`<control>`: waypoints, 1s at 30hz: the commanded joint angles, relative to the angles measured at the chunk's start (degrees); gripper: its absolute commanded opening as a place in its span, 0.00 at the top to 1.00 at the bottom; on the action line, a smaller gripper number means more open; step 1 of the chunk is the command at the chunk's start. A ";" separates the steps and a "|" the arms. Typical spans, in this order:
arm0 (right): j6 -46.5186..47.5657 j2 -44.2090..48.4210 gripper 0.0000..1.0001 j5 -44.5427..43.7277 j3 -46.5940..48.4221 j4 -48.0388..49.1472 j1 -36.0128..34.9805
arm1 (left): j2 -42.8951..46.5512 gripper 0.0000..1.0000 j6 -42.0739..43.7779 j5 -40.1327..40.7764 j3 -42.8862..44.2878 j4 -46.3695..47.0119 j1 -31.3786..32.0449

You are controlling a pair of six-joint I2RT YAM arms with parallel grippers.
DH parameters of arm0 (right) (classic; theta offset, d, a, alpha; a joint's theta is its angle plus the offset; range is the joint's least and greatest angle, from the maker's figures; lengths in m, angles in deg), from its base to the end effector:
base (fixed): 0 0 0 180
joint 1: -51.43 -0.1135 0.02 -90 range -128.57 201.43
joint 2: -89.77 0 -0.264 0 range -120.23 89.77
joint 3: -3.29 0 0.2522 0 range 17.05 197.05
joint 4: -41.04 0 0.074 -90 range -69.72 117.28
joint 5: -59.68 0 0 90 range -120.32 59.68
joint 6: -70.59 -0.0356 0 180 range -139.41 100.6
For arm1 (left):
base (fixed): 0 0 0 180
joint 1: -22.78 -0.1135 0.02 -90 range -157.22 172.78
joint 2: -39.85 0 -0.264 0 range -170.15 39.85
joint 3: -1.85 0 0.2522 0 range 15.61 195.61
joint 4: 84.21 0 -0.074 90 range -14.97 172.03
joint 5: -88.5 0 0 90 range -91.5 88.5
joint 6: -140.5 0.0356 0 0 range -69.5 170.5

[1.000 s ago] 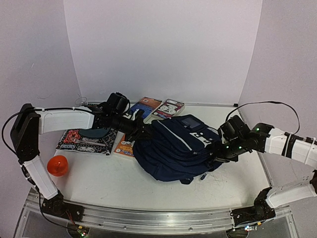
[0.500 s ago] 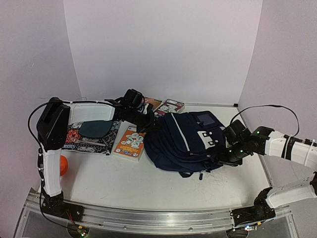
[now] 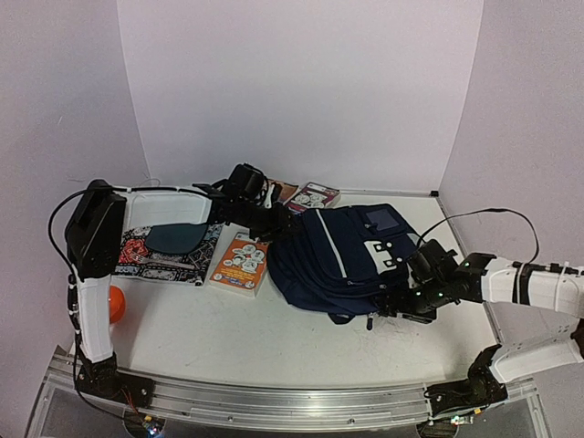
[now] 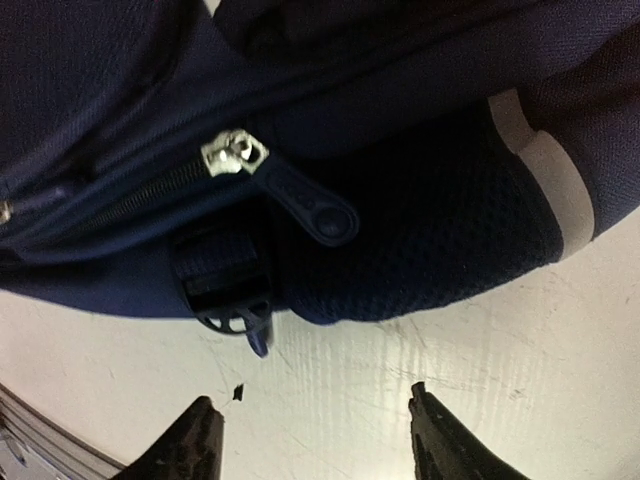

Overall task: Pack the student bag
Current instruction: Pick up the student bag from the center of the board.

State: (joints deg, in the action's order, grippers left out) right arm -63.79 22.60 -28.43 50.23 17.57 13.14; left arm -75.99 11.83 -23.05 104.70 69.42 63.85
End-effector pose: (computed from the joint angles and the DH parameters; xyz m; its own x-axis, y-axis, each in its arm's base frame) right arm 0.1825 0.1456 0.1939 -0.8338 0.2324 -0.5008 -0.0767 0.8495 0.5219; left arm 0.3409 -0.3145 0.2265 -0.8889 0.0037 -0.4581 0.3455 0.6621 -0.6650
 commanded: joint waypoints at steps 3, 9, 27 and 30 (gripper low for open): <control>-12.10 3.73 0.20 -4.15 -4.44 8.96 -0.11 | 13.35 0.51 7.67 13.92 -7.84 0.92 7.28; -23.11 10.67 0.05 -5.93 -12.00 16.93 1.30 | 17.24 0.47 7.74 17.58 -14.98 1.80 13.61; -33.70 -8.59 0.22 -3.12 -20.29 51.61 2.77 | 12.78 0.44 3.87 19.53 -18.02 7.62 23.55; -33.35 -10.66 0.39 -2.22 -19.61 54.21 2.77 | 11.44 0.45 3.35 19.04 -17.51 8.37 24.52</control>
State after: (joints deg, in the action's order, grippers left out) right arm -96.39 14.84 -32.07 30.89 67.36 15.77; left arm -62.77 16.19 -4.33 84.62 74.73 87.69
